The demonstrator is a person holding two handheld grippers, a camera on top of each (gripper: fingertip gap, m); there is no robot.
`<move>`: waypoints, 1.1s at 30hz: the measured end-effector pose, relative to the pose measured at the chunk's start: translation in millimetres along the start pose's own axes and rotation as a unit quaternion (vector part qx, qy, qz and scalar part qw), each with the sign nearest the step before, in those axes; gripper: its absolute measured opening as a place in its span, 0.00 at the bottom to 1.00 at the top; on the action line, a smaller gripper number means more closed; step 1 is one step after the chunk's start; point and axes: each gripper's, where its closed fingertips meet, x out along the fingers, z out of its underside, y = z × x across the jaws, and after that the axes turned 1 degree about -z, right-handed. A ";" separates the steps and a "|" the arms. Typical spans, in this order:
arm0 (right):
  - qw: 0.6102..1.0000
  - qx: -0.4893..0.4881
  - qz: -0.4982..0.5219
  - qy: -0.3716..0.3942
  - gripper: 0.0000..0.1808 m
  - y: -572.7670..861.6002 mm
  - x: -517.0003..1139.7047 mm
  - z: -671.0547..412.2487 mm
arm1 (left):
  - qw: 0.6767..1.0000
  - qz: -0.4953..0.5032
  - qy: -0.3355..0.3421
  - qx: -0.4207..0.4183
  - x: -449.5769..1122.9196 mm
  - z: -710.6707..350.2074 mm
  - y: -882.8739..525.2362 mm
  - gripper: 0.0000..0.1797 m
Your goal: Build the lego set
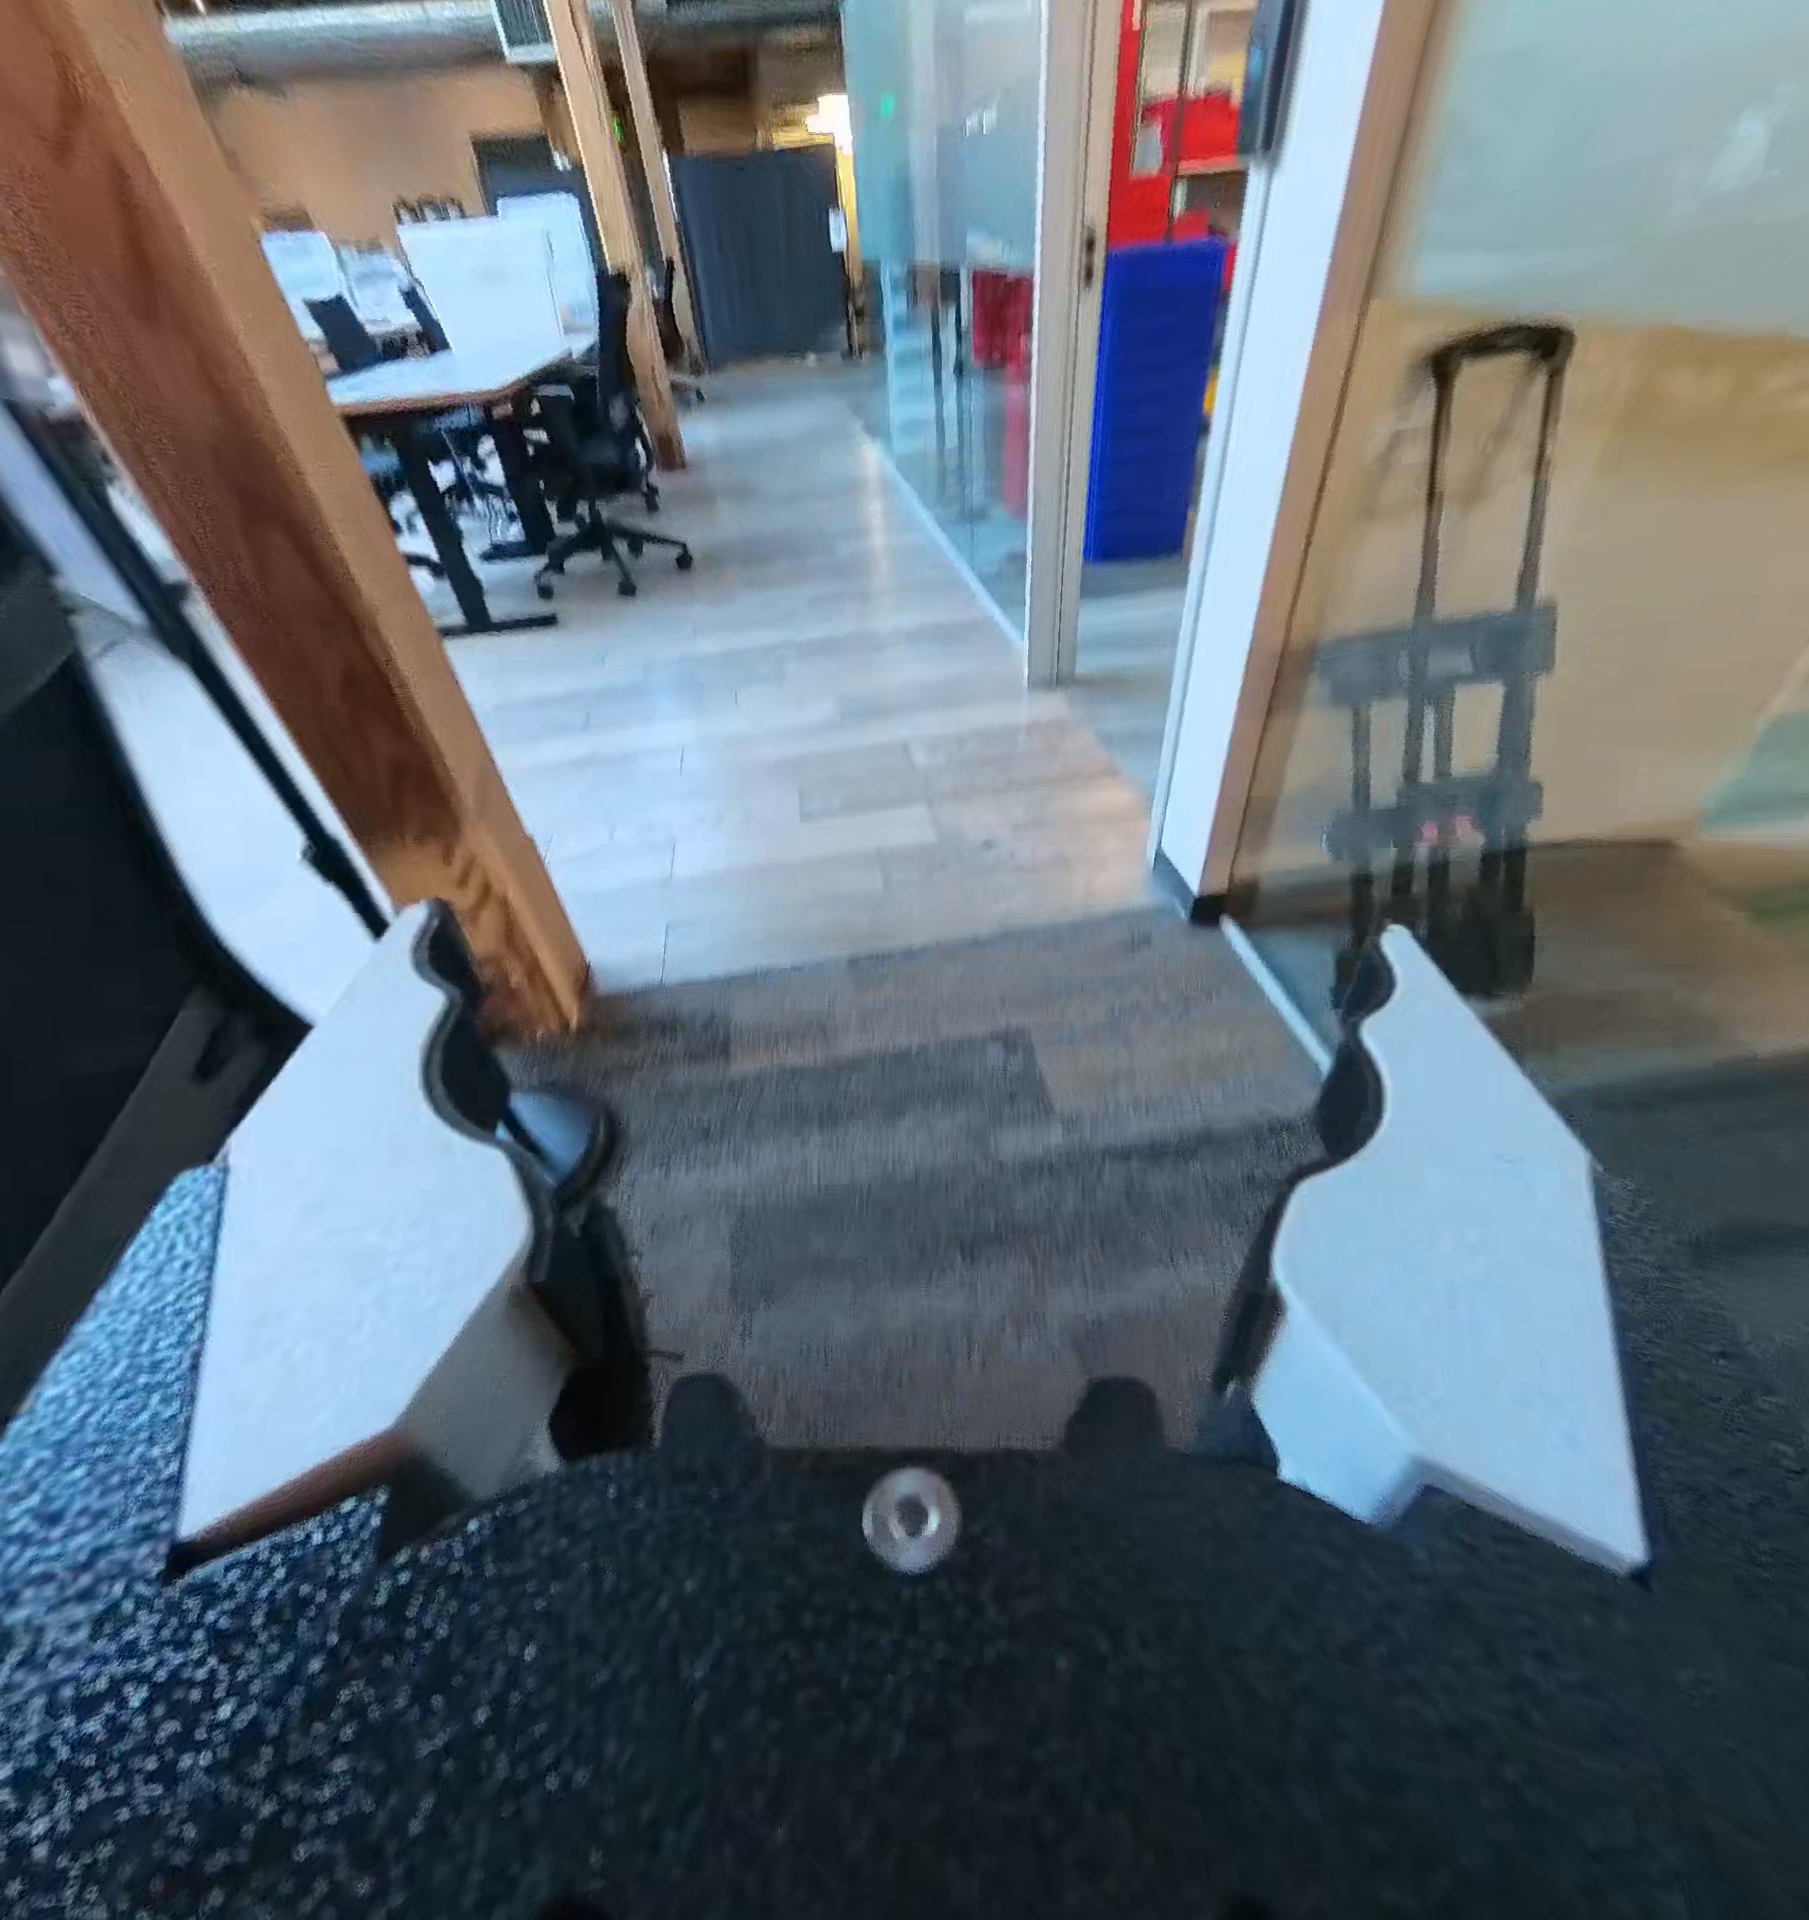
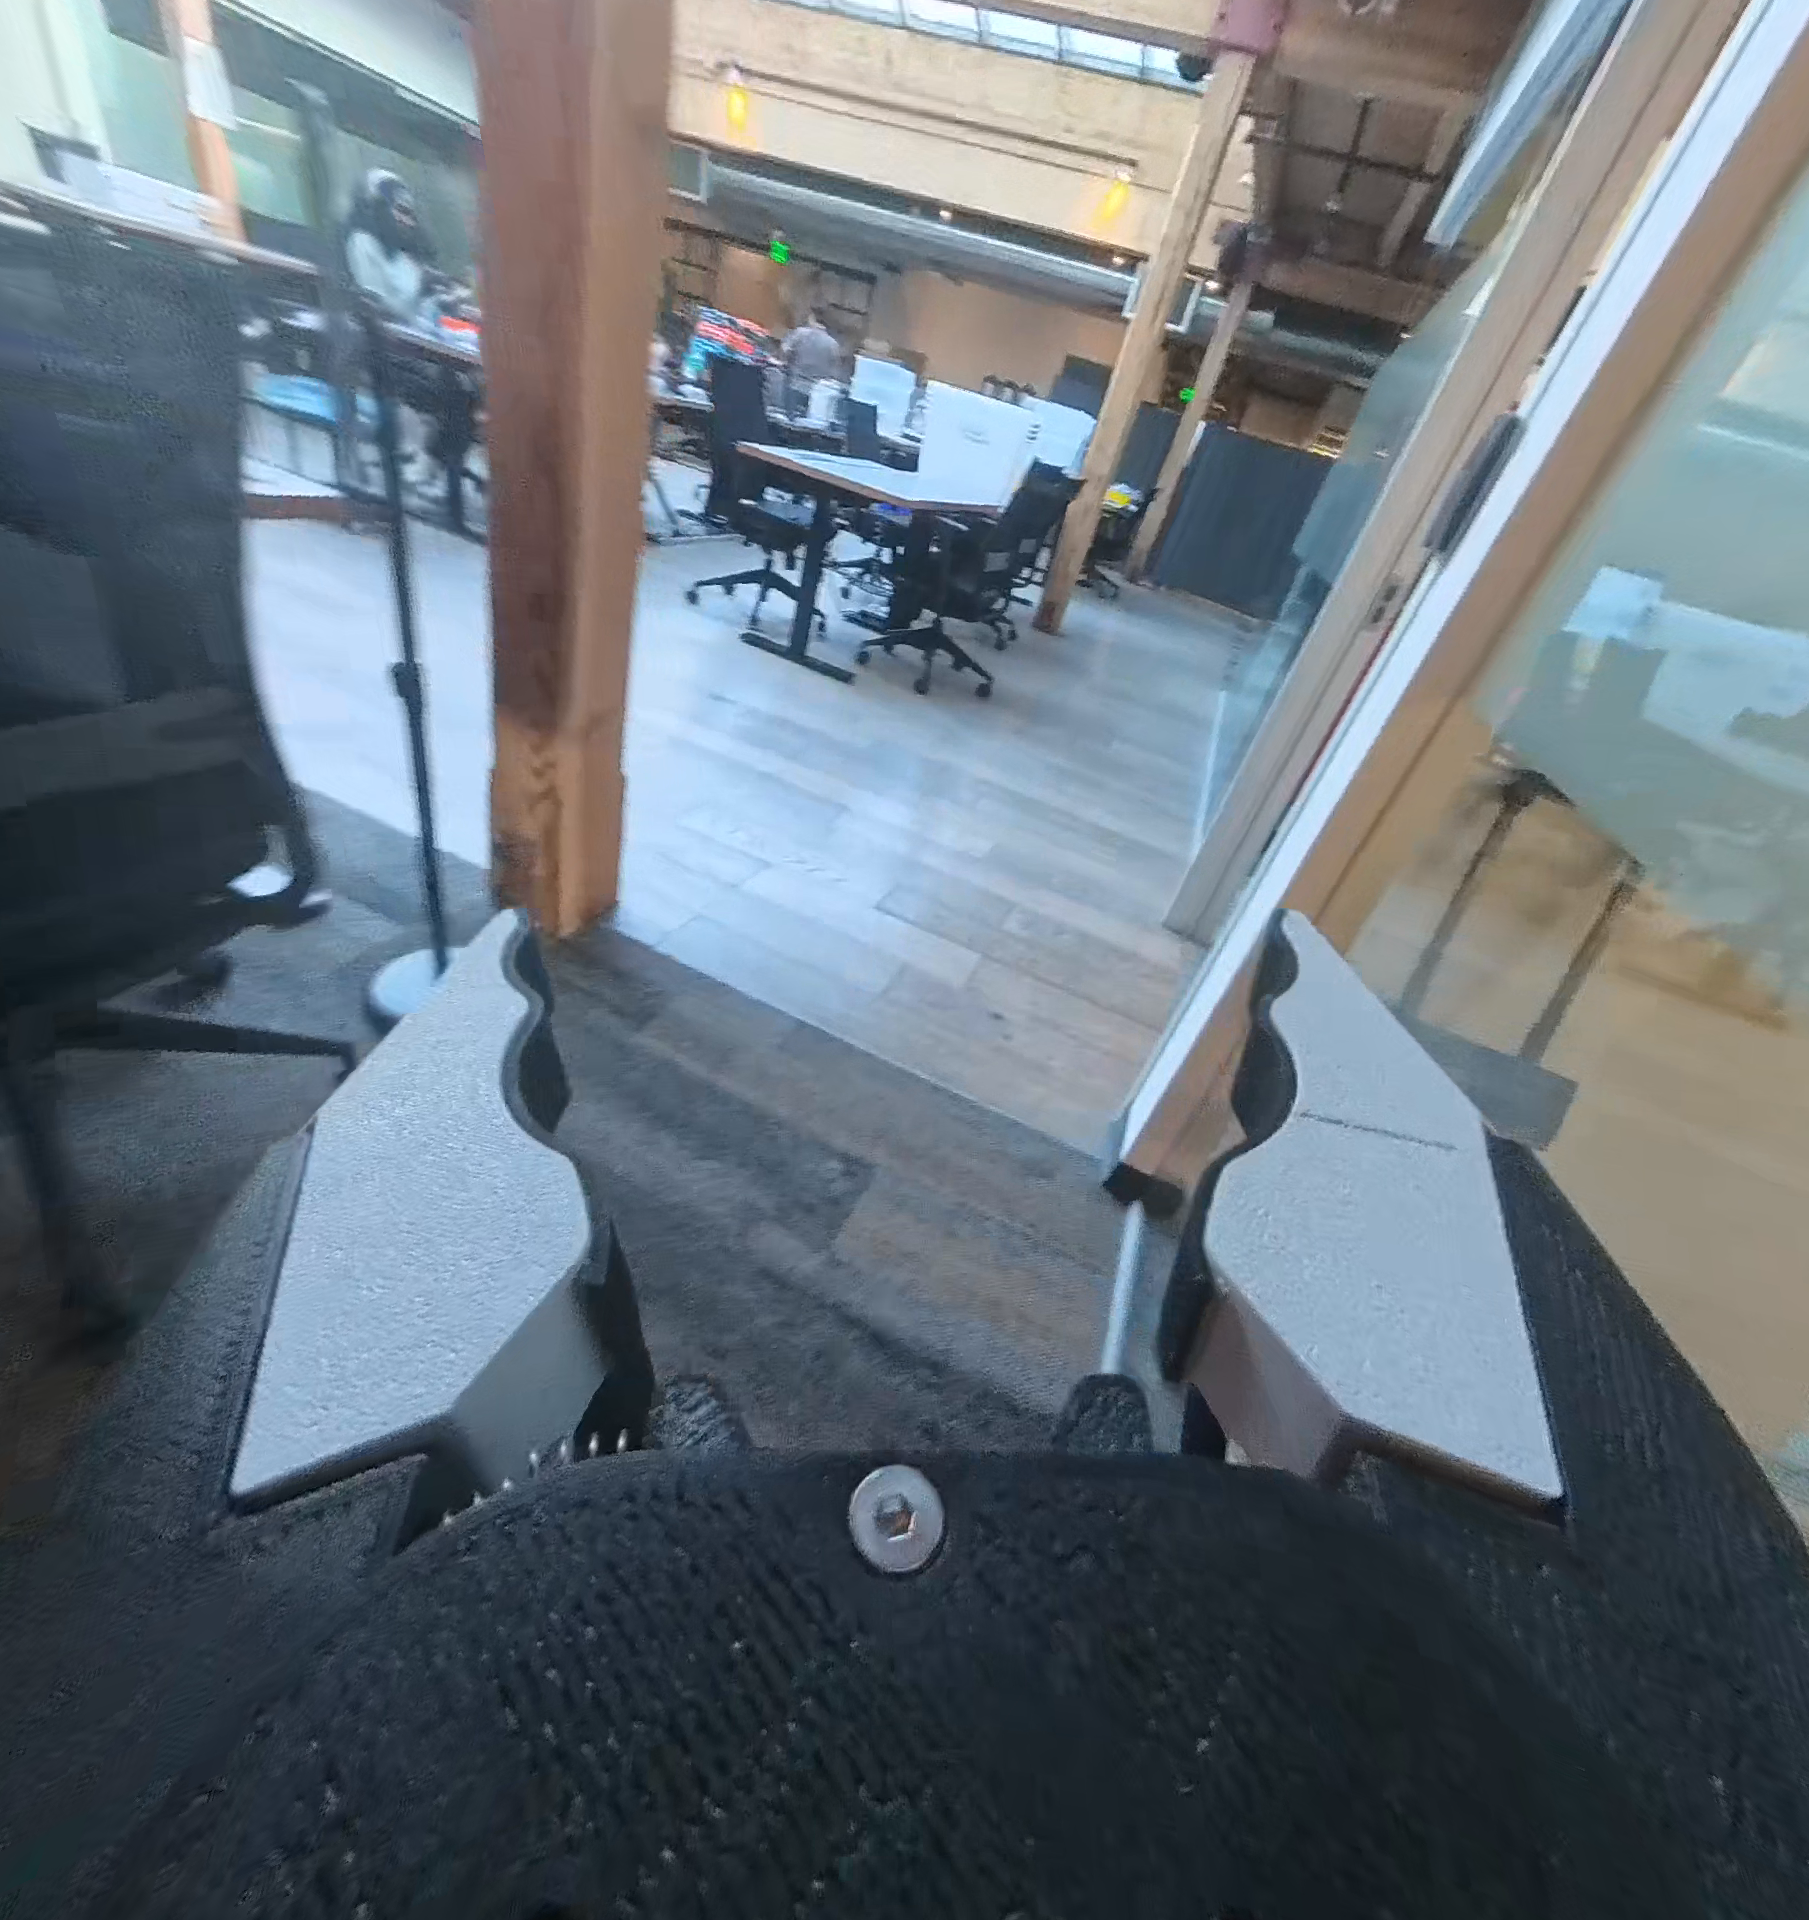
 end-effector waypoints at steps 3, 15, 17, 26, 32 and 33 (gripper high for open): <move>1.000 -0.001 0.029 0.002 0.69 64.2 97.8 22.7 | 1.000 -0.002 0.010 -0.024 126.0 -11.0 -8.0 0.82; 0.999 0.018 -0.018 0.042 0.56 217.7 610.6 -11.6 | 0.993 -0.109 -0.032 -0.031 503.5 -42.3 -155.2 0.64; 0.998 0.032 -0.017 0.055 0.53 233.5 700.9 -9.9 | 0.991 -0.126 -0.043 -0.025 560.0 -33.5 -185.8 0.60; 0.999 0.039 0.010 -0.006 0.42 316.2 1024.4 27.6 | 0.994 -0.086 -0.060 -0.001 903.4 -84.4 -274.6 0.35; 0.997 0.004 0.072 -0.020 0.42 429.6 1171.5 53.4 | 0.999 -0.003 0.038 0.007 1186.9 -183.4 -281.7 0.32; 0.996 -0.005 0.083 -0.027 0.41 452.3 1196.7 61.5 | 0.999 0.000 0.052 0.006 1232.8 -195.7 -284.6 0.31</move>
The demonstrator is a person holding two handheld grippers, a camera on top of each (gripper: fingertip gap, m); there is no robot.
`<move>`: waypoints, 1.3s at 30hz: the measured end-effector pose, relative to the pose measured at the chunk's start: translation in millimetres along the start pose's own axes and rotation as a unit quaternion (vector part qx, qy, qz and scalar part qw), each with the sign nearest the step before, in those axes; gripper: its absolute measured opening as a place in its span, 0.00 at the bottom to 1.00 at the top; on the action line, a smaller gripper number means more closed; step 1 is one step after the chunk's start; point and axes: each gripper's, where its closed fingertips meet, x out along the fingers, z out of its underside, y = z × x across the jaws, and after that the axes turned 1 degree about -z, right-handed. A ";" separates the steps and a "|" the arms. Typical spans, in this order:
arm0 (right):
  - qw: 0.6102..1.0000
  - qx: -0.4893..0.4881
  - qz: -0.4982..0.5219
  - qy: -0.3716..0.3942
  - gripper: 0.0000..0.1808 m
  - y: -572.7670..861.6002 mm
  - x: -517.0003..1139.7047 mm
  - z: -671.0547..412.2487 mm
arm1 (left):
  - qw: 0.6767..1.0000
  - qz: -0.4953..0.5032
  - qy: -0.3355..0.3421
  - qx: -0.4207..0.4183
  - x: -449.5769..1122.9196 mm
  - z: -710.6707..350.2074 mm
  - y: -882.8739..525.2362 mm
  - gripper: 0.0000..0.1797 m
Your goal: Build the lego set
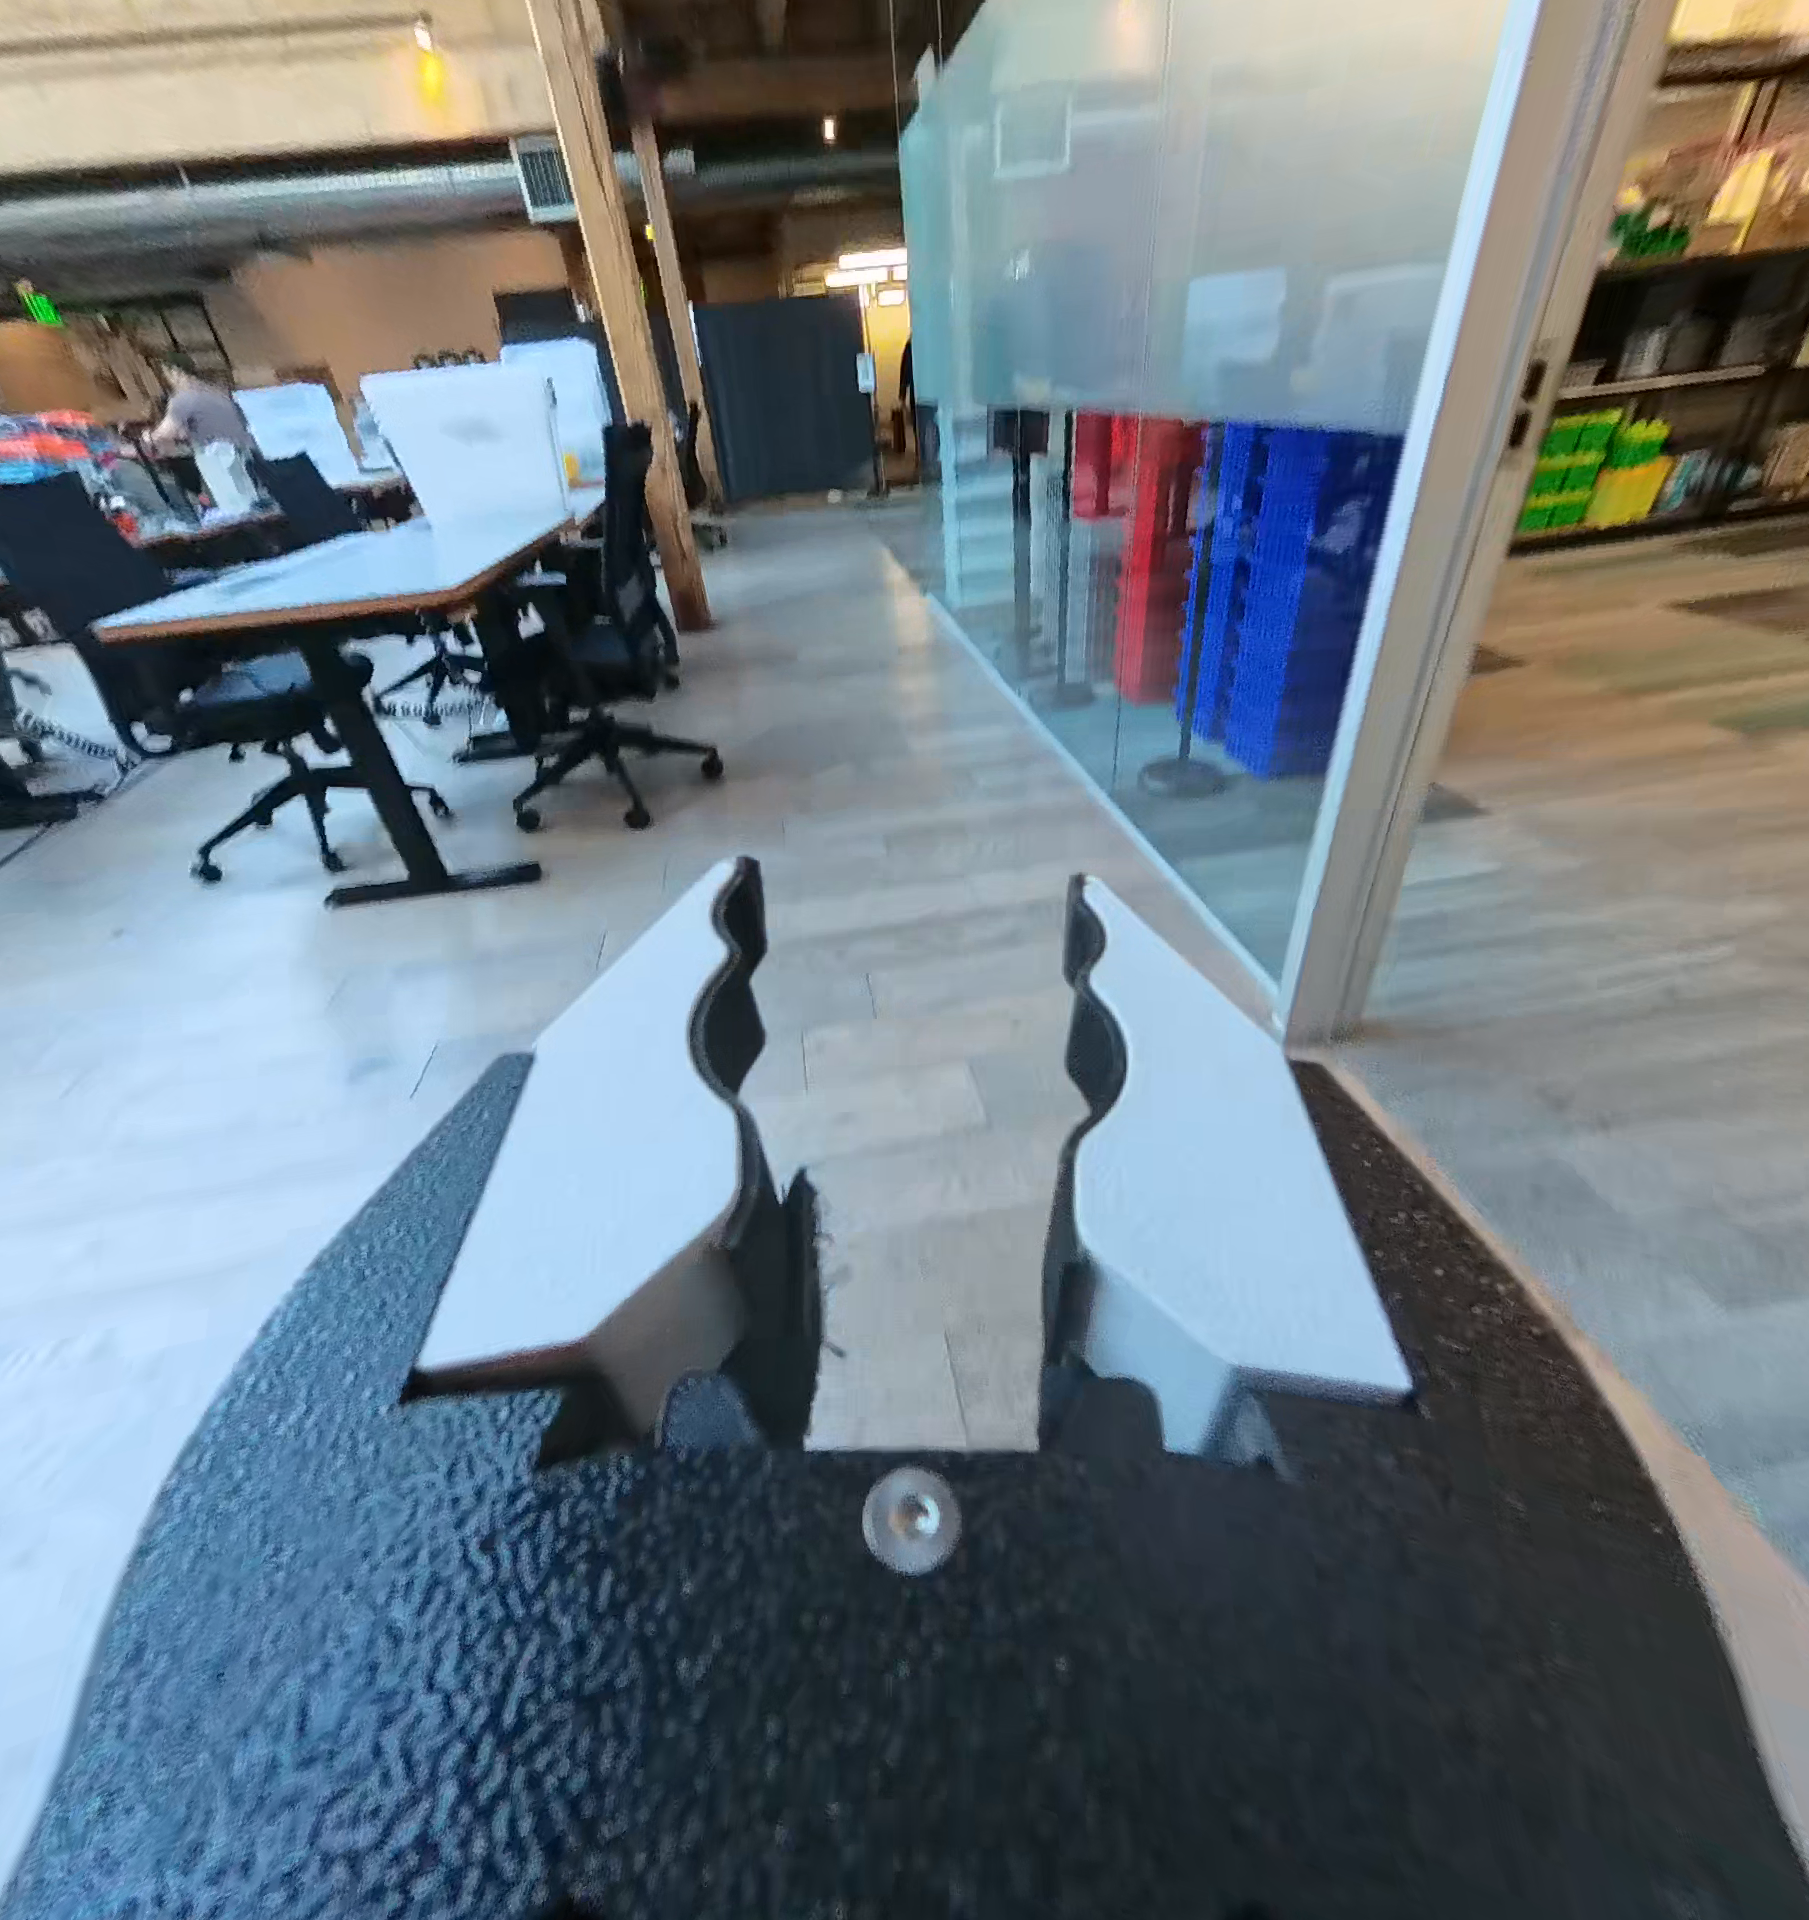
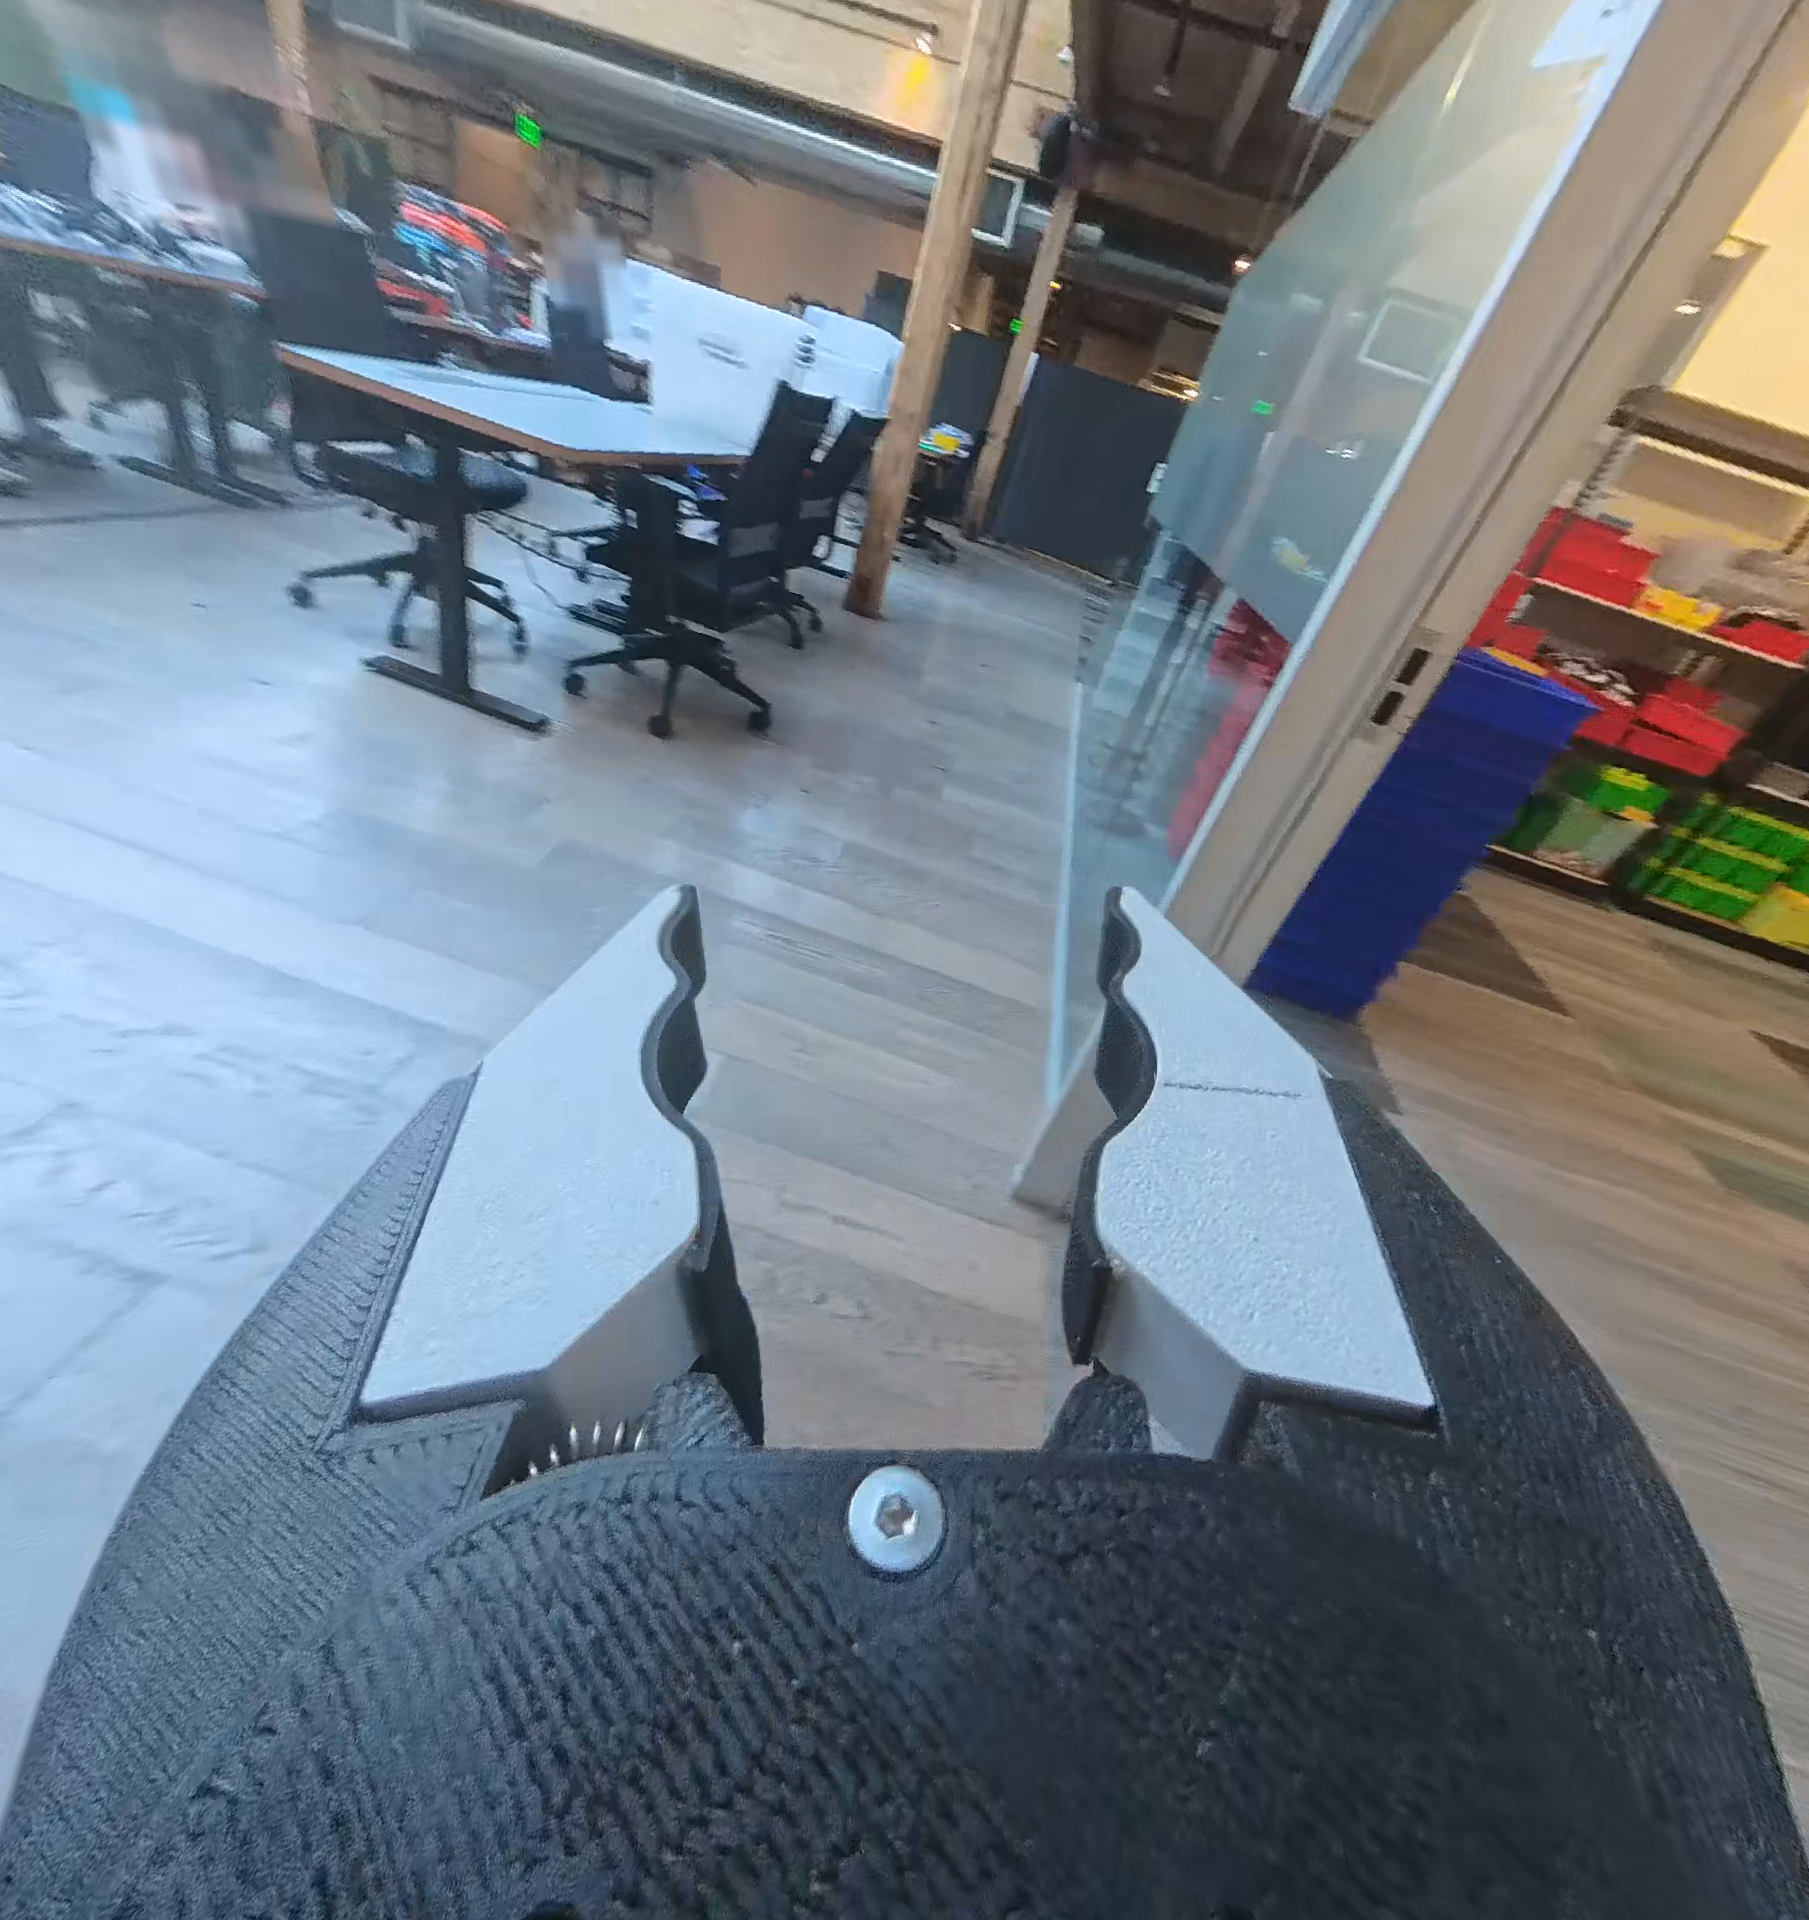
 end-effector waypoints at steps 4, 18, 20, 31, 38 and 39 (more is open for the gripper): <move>0.999 -0.014 0.038 -0.003 0.38 70.0 132.2 18.0 | 0.997 -0.024 0.058 -0.035 167.3 -27.1 -23.9 0.24; 0.993 0.029 -0.016 0.113 0.25 129.4 735.9 -54.7 | 0.988 -0.150 -0.009 0.046 592.8 -1.6 -188.5 0.04; 0.991 0.044 -0.001 0.123 0.25 138.7 813.5 -52.5 | 0.988 -0.142 -0.022 0.060 655.3 14.6 -206.5 0.04; 0.993 -0.015 0.073 0.096 0.24 238.8 1136.8 -35.5 | 0.996 0.060 0.014 0.058 1129.6 -33.6 -212.8 0.12; 0.979 -0.003 0.194 -0.069 0.06 336.8 1338.6 76.6 | 0.996 -0.063 0.039 -0.045 1431.9 -36.3 -276.7 0.07; 0.978 0.000 0.193 -0.078 0.06 346.9 1378.6 83.2 | 0.995 -0.073 0.031 -0.057 1468.9 -31.4 -288.1 0.06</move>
